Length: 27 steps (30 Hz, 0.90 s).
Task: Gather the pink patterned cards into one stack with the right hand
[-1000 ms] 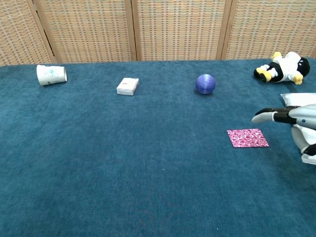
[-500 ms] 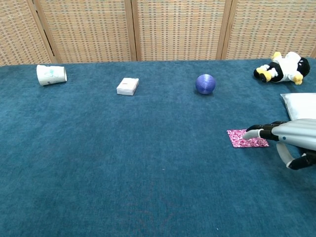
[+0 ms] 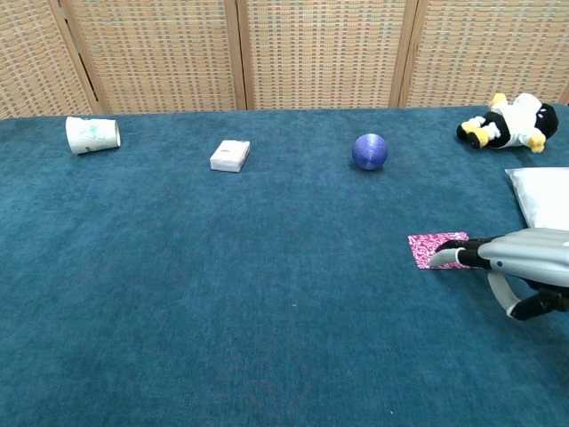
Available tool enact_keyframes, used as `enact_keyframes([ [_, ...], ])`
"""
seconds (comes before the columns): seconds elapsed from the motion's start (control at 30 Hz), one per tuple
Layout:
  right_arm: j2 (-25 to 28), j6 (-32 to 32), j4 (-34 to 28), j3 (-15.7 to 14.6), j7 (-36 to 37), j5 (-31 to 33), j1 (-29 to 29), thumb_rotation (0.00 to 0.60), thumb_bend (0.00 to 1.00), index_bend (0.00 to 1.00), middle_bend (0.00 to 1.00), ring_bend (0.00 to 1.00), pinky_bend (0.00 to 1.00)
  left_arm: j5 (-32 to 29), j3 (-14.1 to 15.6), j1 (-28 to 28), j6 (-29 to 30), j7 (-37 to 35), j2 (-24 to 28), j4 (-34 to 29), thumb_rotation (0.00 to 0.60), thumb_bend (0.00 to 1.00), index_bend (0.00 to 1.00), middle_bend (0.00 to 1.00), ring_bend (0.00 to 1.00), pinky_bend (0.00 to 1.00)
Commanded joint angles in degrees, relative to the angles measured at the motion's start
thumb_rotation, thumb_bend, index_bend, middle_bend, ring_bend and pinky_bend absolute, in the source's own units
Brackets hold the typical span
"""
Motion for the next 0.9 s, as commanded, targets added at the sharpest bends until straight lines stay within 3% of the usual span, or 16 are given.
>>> enact_keyframes([
  [0.03,0.9,-0.6,-1.2,-0.7,1.0,-0.6,0.2,0.6,1.0,0.04,0.07,0.03,0.16,0.0,0.0,0.0,0.0,0.1,0.0,0.0,0.6,0.0,0.0,0.0,0.0,0.0],
  [0.6,6.0,2.6,-10.9,-7.7,-1.5,-10.3,-1.6,0.6,1.0,0.04,0.08,0.03,0.17,-0.2,-0.1,0.0,0.0,0.1,0.0,-0.1,0.6,0.0,0.0,0.0,0.0,0.0],
  [0.9,6.7,8.9,-11.9,-6.3,-0.9,-14.9,-2.7,0.6,1.0,0.04,0.08,0.03,0.17,-0.2,0.0,0.0,-0.1,0.1,0.0,-0.1,0.6,0.0,0.0,0.0,0.0,0.0],
])
